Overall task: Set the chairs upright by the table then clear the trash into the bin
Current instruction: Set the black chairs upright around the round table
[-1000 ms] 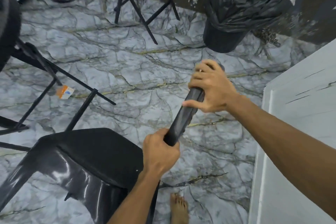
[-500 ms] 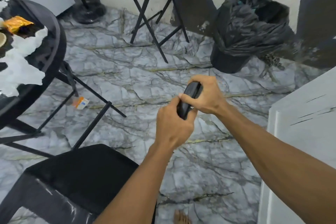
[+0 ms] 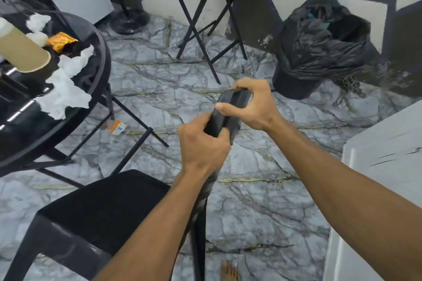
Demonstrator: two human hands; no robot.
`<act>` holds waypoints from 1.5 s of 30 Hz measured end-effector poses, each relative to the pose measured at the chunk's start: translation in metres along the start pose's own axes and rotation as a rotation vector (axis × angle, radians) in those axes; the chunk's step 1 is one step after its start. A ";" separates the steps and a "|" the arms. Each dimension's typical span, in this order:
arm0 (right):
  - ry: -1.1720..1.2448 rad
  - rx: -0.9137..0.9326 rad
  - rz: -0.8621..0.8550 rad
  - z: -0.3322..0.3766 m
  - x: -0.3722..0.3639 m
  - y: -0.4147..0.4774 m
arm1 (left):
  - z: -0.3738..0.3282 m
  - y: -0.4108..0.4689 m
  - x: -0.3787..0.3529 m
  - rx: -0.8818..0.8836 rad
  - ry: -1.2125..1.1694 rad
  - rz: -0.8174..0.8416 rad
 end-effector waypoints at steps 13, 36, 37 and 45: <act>-0.038 0.210 0.216 0.171 0.008 -0.034 | -0.082 -0.052 0.148 -0.050 -0.205 0.151; -0.180 0.098 0.666 0.223 0.027 -0.079 | -0.148 -0.107 0.226 0.210 0.257 0.518; -0.175 0.113 0.695 0.223 0.025 -0.081 | -0.148 -0.112 0.231 0.230 0.293 0.532; -0.151 0.269 0.841 0.243 -0.010 -0.107 | -0.158 -0.129 0.225 0.202 0.392 0.609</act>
Point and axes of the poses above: each hand's wrist, its own y-axis towards the middle knuckle, its own x-axis out of the back of the hand, z = x × y, the point moved 7 cm from there along y, towards the middle knuckle, and after that the axes turned 6 degrees about -z, right-handed, at the moved point
